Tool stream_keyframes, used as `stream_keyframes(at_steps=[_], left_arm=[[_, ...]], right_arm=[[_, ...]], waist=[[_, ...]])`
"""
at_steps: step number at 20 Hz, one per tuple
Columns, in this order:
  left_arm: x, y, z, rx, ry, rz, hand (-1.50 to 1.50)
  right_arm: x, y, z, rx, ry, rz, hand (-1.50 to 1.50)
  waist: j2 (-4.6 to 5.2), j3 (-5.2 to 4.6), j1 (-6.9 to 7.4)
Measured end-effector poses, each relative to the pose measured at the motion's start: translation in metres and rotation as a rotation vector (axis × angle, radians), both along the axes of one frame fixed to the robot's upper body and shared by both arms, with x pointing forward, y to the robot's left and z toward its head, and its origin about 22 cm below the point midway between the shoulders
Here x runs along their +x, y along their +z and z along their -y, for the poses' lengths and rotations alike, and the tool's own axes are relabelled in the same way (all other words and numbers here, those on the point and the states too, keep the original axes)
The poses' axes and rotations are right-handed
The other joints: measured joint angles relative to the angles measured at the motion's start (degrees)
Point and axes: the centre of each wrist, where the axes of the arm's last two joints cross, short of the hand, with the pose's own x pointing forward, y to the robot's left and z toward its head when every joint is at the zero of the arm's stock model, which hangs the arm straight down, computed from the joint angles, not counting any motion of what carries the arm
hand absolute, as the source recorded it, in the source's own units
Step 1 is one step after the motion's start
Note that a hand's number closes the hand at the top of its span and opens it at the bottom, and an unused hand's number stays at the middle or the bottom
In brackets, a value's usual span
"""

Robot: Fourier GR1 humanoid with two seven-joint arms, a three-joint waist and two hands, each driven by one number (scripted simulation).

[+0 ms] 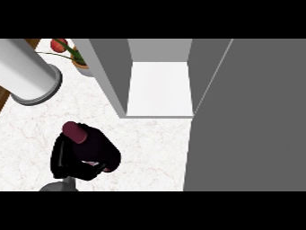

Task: Pick up the wine, place it into the cabinet and close the cabinet

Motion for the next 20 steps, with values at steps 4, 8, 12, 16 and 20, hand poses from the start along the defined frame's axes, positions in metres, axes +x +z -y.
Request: stream_keyframes(at_steps=[4,8,12,16,20], left_arm=[[0.005,0.038,0.029,0.02,-0.011,0.015,1.5],[0.005,0.074,0.059,0.032,-0.019,0.015,1.5],[0.015,0.099,0.085,0.021,-0.016,-0.003,1.5],[0.027,0.117,0.102,0.009,-0.006,-0.043,1.5],[0.043,0.126,0.119,0.03,0.017,-0.074,1.5]], right_arm=[[0.0,0.001,0.0,-0.003,0.002,0.0,-1.5],[0.002,0.002,0.002,-0.015,-0.004,-0.001,-1.5],[0.001,0.001,0.003,-0.021,-0.003,-0.003,-1.5],[0.002,0.003,0.006,-0.029,-0.009,-0.001,-1.5],[0.0,0.001,0.004,-0.019,0.003,-0.003,-1.5]], waist=[[0.11,-0.03,-0.33],[0.28,-0.06,-0.53],[0.42,-0.08,-1.01],[0.53,-0.1,-1.19],[0.57,-0.11,-1.48]])
